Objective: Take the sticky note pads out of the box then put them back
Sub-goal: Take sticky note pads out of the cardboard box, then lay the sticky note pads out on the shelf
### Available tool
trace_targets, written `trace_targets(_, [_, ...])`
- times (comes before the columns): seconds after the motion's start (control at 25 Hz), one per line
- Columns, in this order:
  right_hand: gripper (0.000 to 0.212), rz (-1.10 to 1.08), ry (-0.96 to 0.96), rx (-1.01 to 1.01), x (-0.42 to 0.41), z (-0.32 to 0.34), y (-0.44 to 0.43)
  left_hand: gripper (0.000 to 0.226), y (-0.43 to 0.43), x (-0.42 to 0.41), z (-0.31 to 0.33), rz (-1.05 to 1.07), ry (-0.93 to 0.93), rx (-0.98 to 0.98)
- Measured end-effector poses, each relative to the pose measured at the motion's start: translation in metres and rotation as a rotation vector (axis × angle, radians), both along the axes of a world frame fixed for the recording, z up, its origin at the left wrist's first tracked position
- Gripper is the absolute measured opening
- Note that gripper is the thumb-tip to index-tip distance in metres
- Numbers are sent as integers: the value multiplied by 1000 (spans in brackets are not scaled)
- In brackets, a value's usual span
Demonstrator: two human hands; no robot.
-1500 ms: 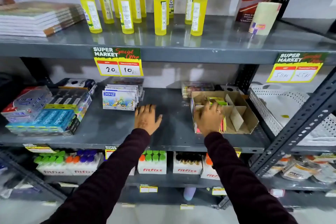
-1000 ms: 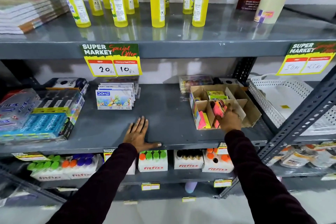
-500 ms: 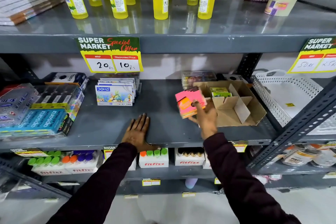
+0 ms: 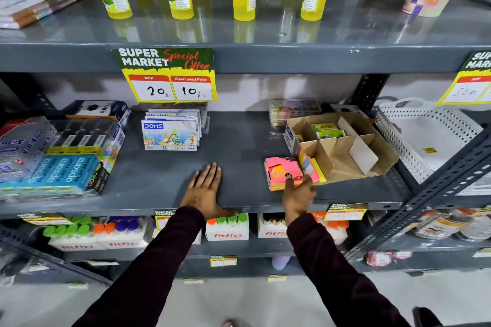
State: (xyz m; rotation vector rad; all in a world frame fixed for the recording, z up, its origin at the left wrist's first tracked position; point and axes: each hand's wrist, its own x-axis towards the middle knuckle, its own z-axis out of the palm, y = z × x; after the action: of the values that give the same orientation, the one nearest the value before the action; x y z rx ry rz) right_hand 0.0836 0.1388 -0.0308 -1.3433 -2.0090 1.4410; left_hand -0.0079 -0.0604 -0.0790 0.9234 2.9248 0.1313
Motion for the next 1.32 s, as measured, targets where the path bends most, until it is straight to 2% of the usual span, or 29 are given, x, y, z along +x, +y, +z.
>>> trace_targets(0.12, [70,136,-9,318,8,2,-15,132,-1,1,2,-2,0,-5])
trace_targets(0.2, [74,248,-139,495,7,6,-14,131,0,1,4,0,-14,-12])
trace_targets(0.32, [78,217,-223,596,10,5,-10,132,0,1,5,1,-27,-19])
trace_targets(0.4, [74,184,-121,669,15,1,-15,133,0,1,3,6,-23,-28])
trace_targets(0.44, [70,213,-89,745,15,-2,-18,134,0,1,2,12,-6,-32])
trace_targets(0.52, [66,364,-203,867,10,-2,-17,134,0,0,0,14,5,-36])
trace_targets(0.64, [64,496,-435,872,0,3,-8,133,0,2,2,15,1,-34])
trace_targets(0.84, [61,502,-532,840,-12,11,-5,130,0,3,2,13,13,-23])
trace_targets(0.96, [66,453,-510,850,-16,19,-4,131,0,1,2,4,7,-29])
trace_targets(1.08, [68,429,-362,991,-25,20,-17,132,0,0,0,0,-9,-14])
trace_targets(1.16, [70,530,-333,990,-43,17,-32,133,0,-3,1,-19,-41,-14])
trace_targets(1.32, [68,752,-468,914,-81,5,-51,133,-1,-5,1,-11,-53,-24])
